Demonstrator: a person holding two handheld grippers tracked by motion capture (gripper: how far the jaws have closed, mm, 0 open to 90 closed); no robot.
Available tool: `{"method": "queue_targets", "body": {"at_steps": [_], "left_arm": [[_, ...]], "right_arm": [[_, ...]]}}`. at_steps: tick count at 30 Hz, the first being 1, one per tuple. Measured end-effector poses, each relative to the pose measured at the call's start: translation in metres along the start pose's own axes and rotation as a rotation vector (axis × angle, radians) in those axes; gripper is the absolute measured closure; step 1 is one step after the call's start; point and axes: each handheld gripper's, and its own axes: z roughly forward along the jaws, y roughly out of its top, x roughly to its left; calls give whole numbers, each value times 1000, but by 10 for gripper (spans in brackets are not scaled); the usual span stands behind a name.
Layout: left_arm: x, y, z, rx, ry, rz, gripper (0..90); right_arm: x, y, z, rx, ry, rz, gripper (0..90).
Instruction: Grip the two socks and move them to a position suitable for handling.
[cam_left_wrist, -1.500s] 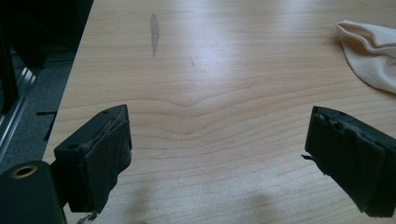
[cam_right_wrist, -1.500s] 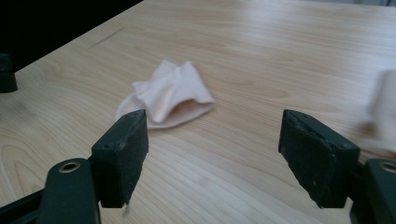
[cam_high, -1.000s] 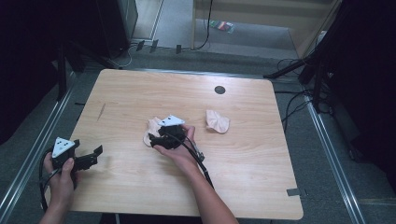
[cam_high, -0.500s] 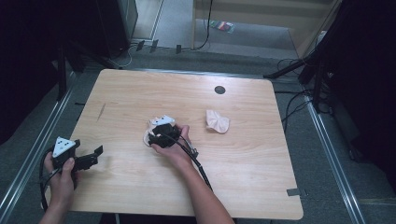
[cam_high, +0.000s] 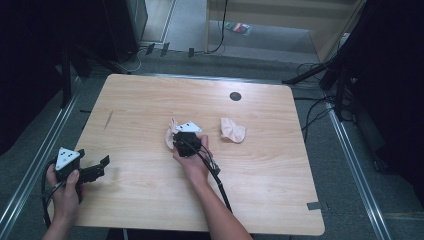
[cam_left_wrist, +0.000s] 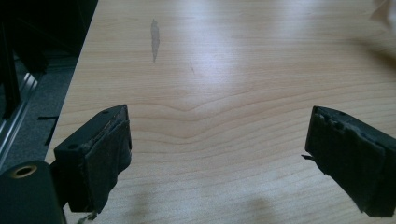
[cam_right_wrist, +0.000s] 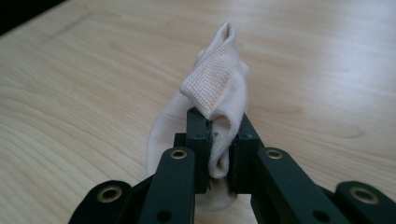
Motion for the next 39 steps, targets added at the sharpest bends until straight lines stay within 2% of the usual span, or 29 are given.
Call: {"method": "queue_targets", "body": {"at_steps": [5,6,8,10,14,16,17,18,22,25,26,27,28,29,31,34,35,37,39], "left_arm": [[-3,0,-2,1,6,21,79],[-6,2,-3,-8,-17,4,78],[-12,4,-5,-19,-29,10,78],[-20,8,-7,-30,-70,-20,78],[-43,15,-13,-52,-123,-28,78],[-57,17,-14,-58,-146,-17,78],[-57,17,-14,-58,-146,-17,78],[-72,20,-14,-59,-174,2,78],[-97,24,-11,-60,-216,22,78],[-119,28,-7,-55,-247,46,78],[-119,28,-7,-55,-247,46,78],[-125,29,-6,-54,-257,54,77],[-137,31,-3,-52,-279,62,71],[-137,31,-3,-52,-279,62,59],[-154,32,3,-54,-331,78,38],[-164,28,8,-55,-356,93,35],[-167,26,10,-51,-367,102,28],[-171,22,14,-27,-375,137,26],[-172,20,14,-22,-376,149,26]], "right_arm": [[-6,9,-38,-53,-19,27,820],[-9,9,-47,-57,-22,33,820],[-13,9,-59,-59,-36,30,820],[-17,5,-73,-69,-47,38,820],[-20,-14,-99,-77,-87,27,818],[-23,-25,-109,-73,-86,42,818],[-23,-25,-109,-73,-86,42,818],[-26,-36,-119,-70,-93,50,818],[-31,-52,-130,-56,-100,70,815],[-32,-61,-134,-40,-127,101,814],[-32,-61,-134,-40,-127,101,814],[-29,-68,-135,-34,-142,104,813],[-27,-70,-135,-31,-147,106,814],[-27,-70,-135,-31,-147,106,814],[-22,-78,-132,-21,-163,110,816],[-20,-84,-126,-6,-146,117,805],[-18,-86,-123,6,-129,121,762],[-16,-87,-117,51,-84,132,534],[-16,-88,-118,49,-56,151,411]]}}
